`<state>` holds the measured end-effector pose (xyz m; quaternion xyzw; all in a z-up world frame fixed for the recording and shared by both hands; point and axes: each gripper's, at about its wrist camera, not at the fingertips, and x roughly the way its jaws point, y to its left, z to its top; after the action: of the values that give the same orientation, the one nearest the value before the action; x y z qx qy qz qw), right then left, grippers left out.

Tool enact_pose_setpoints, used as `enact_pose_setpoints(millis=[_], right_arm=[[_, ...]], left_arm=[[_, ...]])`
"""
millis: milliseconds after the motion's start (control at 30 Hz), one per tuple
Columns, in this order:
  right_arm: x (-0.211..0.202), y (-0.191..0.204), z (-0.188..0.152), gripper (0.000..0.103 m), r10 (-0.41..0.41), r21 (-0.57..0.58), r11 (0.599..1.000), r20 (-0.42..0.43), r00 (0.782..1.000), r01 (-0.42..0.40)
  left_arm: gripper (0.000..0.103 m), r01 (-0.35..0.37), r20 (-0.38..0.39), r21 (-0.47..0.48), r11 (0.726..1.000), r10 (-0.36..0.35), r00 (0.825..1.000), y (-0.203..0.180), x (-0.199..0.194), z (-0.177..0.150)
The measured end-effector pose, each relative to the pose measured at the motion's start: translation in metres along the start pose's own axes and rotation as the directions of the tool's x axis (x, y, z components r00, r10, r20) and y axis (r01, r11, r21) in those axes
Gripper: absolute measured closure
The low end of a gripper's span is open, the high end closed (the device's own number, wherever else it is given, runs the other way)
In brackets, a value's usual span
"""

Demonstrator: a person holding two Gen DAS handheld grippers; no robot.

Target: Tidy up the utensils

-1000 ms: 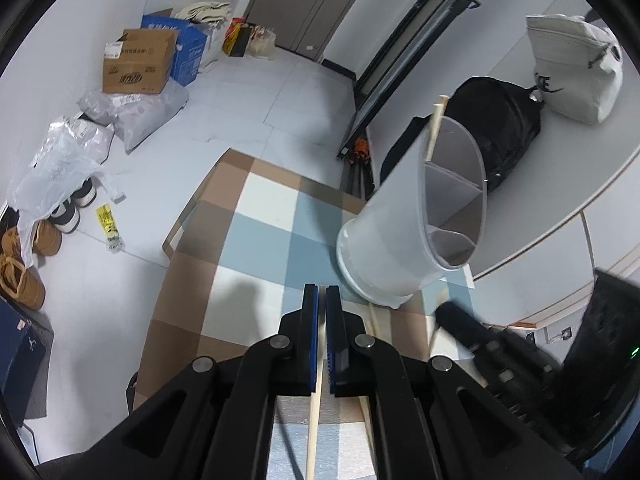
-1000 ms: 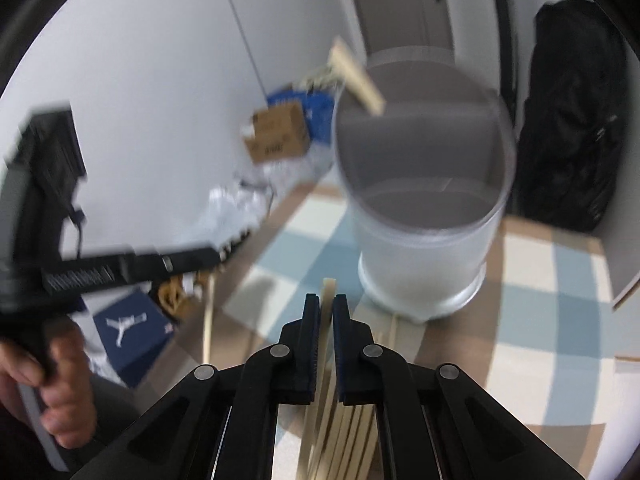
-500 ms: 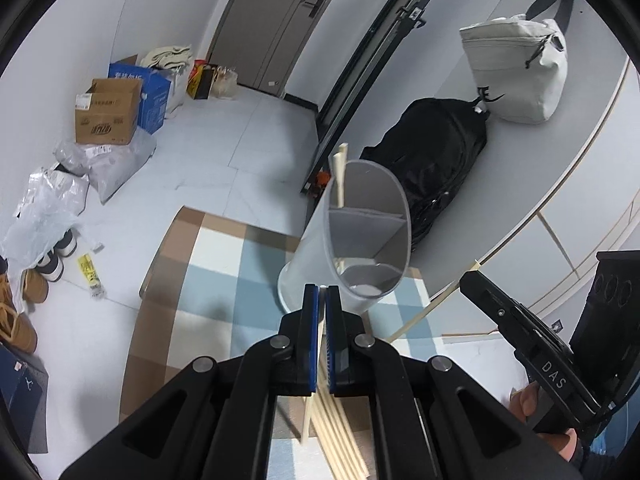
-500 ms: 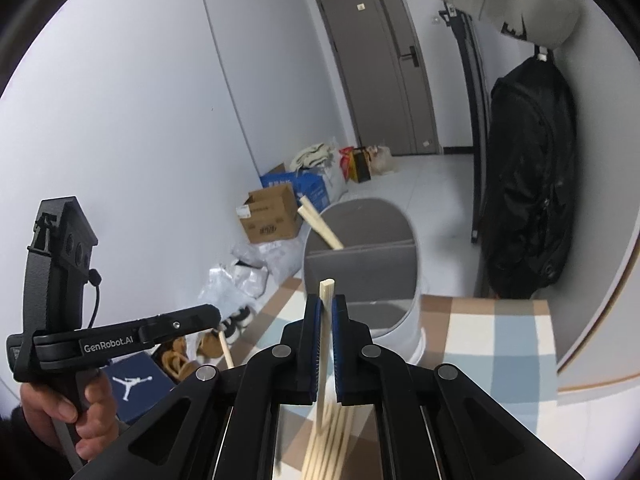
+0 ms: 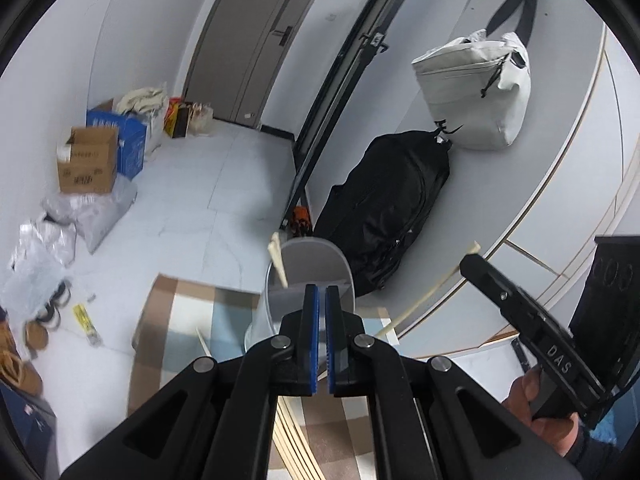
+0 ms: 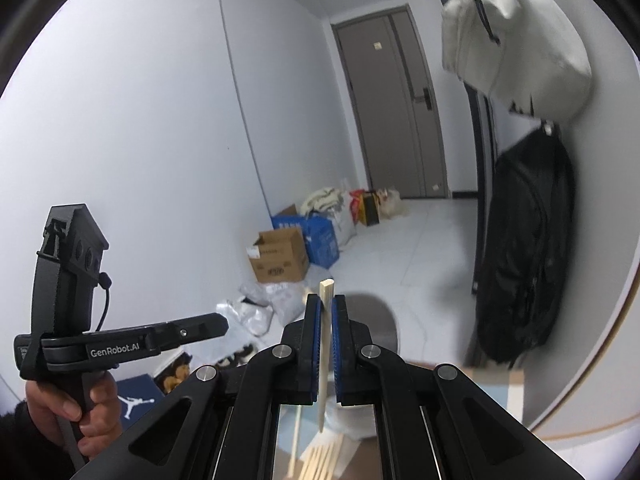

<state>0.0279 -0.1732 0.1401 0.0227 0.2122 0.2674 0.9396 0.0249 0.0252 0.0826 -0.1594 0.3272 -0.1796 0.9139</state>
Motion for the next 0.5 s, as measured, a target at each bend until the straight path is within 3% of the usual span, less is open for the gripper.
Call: enact_pose_setpoints(millis=[67, 167, 200, 233, 267, 300, 333, 400, 500], right_arm=[[0.002, -0.001, 0.006, 0.099, 0.006, -0.002, 1.000, -0.002, 1.000, -0.006], [0.001, -0.003, 0.005, 0.099, 0.020, 0.005, 1.000, 0.000, 1.000, -0.020], [0.001, -0.006, 0.002, 0.099, 0.025, 0.018, 1.000, 0.000, 1.000, -0.025], [0.001, -0.008, -0.001, 0.099, 0.031, 0.031, 0.999, -0.001, 1.000, -0.031], [0.002, -0.013, -0.005, 0.099, 0.038, 0.049, 0.998, -0.002, 0.999, -0.038], [0.003, -0.017, -0.009, 0.099, 0.040, 0.066, 0.997, -0.004, 0.999, -0.040], [0.004, -0.021, -0.013, 0.099, 0.042, 0.082, 0.996, -0.005, 0.999, -0.042], [0.006, -0.029, -0.021, 0.099, 0.042, 0.115, 0.993, -0.007, 0.999, -0.041], [0.006, -0.039, -0.026, 0.100, 0.050, 0.149, 0.988, -0.017, 0.999, -0.047]], left_arm=[[0.103, -0.015, -0.013, 0.012, 1.000, 0.015, 1.000, 0.001, 0.000, 0.003], [0.102, -0.100, -0.061, -0.026, 0.995, 0.098, 0.993, 0.027, 0.003, -0.006], [0.098, -0.120, -0.101, -0.045, 0.992, 0.115, 0.988, 0.037, 0.012, -0.011], [0.082, -0.143, -0.147, -0.072, 0.987, 0.131, 0.980, 0.050, 0.022, -0.017], [0.070, -0.172, -0.186, -0.107, 0.979, 0.151, 0.971, 0.064, 0.035, -0.025], [0.067, -0.204, -0.219, -0.136, 0.969, 0.171, 0.961, 0.078, 0.049, -0.034], [0.065, -0.223, -0.251, -0.145, 0.964, 0.182, 0.951, 0.087, 0.063, -0.040], [0.065, -0.298, -0.350, -0.138, 0.945, 0.235, 0.907, 0.102, 0.097, -0.052], [0.065, -0.337, -0.444, -0.115, 0.934, 0.256, 0.859, 0.114, 0.140, -0.063]])
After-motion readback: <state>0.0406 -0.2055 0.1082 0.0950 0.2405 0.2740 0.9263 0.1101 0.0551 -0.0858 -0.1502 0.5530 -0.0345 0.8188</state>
